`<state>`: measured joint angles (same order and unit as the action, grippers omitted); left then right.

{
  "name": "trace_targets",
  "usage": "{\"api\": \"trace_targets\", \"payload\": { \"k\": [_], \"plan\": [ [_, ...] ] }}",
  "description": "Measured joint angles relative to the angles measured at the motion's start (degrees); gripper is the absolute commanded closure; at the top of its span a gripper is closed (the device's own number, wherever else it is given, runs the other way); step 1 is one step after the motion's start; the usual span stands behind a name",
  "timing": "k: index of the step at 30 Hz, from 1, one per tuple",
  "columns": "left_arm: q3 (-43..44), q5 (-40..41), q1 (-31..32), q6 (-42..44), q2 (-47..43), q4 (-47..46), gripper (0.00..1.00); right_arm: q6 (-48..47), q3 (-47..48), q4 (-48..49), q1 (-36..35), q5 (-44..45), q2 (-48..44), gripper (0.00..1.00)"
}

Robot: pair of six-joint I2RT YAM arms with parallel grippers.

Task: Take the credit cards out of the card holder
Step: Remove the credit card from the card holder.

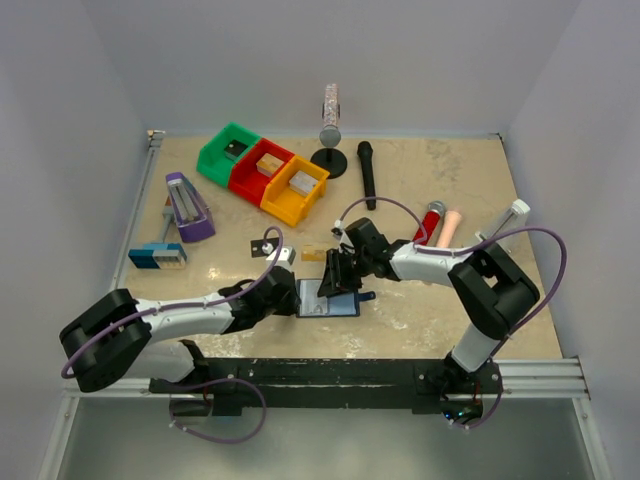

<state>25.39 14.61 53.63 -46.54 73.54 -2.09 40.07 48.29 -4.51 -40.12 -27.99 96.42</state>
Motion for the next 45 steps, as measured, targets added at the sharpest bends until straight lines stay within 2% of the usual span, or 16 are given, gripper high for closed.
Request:
{"api": "trace_targets", "payload": {
  "k": [32, 45],
  "plan": [
    [-0.9, 1.1, 0.0, -1.4, 2.1, -4.8, 0.97, -0.6, 0.0, -1.9, 0.0, 1.9, 0.9, 0.61],
    [-0.9, 0.8, -0.3, -2.2, 3.3, -6.9, 0.97, 0.0, -0.8, 1.2, 0.0, 1.5, 1.1, 0.61]
  ]
}}
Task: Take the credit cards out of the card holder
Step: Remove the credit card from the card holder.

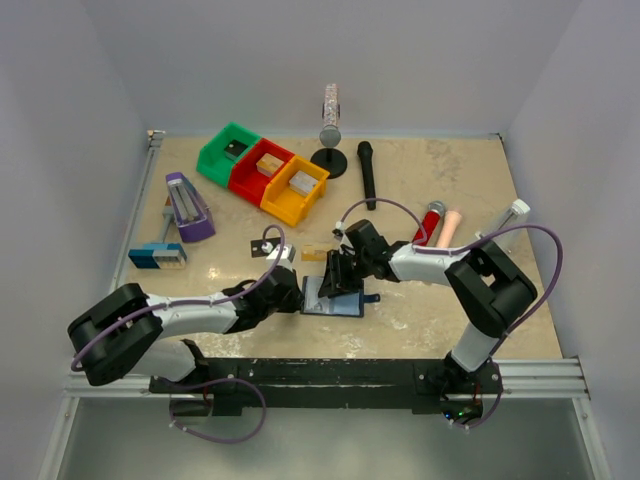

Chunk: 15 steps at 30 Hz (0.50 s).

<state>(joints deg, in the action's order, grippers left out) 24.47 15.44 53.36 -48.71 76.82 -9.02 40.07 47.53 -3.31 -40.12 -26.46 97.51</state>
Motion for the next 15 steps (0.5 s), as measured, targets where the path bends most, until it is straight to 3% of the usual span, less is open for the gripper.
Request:
{"api": "trace_targets", "payload": {
  "k": [15],
  "plan": [
    [-1.8, 2.9, 0.0, 0.3, -11.1, 7.8, 0.96, 0.0, -0.3, -1.6, 0.0, 2.0, -1.2, 0.60]
  ]
}}
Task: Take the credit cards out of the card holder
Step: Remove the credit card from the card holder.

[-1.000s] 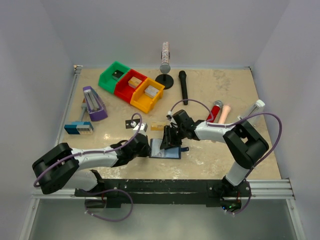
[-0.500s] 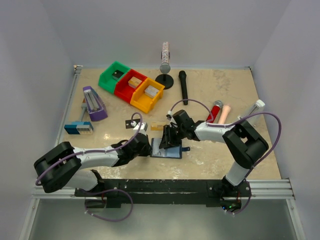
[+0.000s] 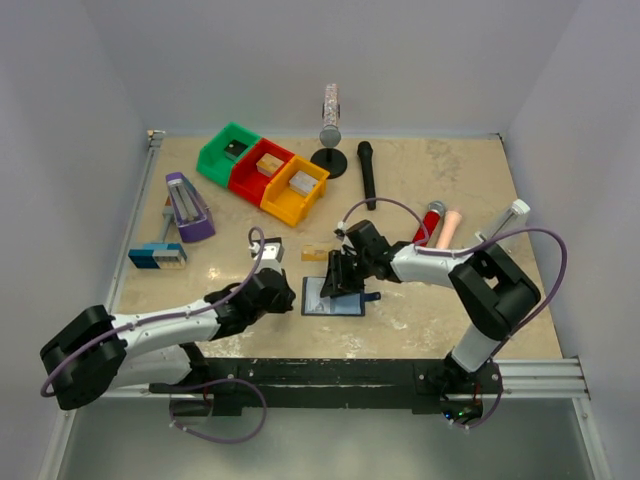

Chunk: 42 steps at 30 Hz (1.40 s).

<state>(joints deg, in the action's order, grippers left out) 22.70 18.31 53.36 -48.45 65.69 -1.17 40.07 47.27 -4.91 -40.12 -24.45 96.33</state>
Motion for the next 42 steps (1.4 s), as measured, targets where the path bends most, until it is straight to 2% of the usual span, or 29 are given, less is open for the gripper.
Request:
{"api": "trace_targets", "payload": {
  "k": [7, 21, 42],
  "plan": [
    [1.2, -1.6, -0.1, 1.3, -0.5, -2.2, 0.97, 0.0, -0.7, -0.7, 0.0, 1.0, -2.8, 0.59],
    [3.6, -6.2, -0.1, 1.8, 9.5, -8.7, 0.98, 0.5, -0.9, -0.2, 0.0, 0.9, -3.4, 0.58],
    [4.2, -6.5, -0.1, 1.5, 13.4, -8.9, 1.00, 0.8, -1.6, 0.2, 0.0, 0.7, -3.2, 0.58]
  ]
}}
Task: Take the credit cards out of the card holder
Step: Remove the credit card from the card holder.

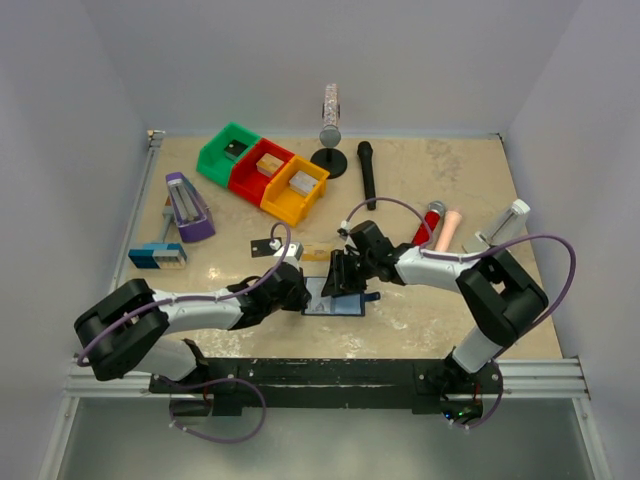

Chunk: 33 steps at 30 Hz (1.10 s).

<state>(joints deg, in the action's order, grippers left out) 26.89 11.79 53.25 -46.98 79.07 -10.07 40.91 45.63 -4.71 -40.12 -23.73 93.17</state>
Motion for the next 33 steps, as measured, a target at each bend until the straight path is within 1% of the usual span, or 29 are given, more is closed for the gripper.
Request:
{"api": "trace_targets", "payload": {
  "k": [24, 26, 29, 33],
  "plan": [
    [0.0, 0.1, 0.0, -0.5, 1.3, -2.1, 1.00, 0.2, 0.0, 1.9, 0.0, -2.5, 2.6, 0.58],
    [0.0, 0.3, 0.0, -0.5, 1.4, -2.2, 0.97, 0.3, 0.0, 2.4, 0.0, -2.8, 2.9, 0.58],
    [-0.1, 0.4, 0.0, -0.4, 1.4, -2.3, 0.86, 0.6, 0.0, 2.9, 0.1, -3.0, 3.2, 0.58],
    [-0.7, 0.1, -0.1, -0.5, 0.6, -2.8, 0.76, 0.9, 0.0, 3.7, 0.1, -3.0, 3.2, 0.58]
  ]
}}
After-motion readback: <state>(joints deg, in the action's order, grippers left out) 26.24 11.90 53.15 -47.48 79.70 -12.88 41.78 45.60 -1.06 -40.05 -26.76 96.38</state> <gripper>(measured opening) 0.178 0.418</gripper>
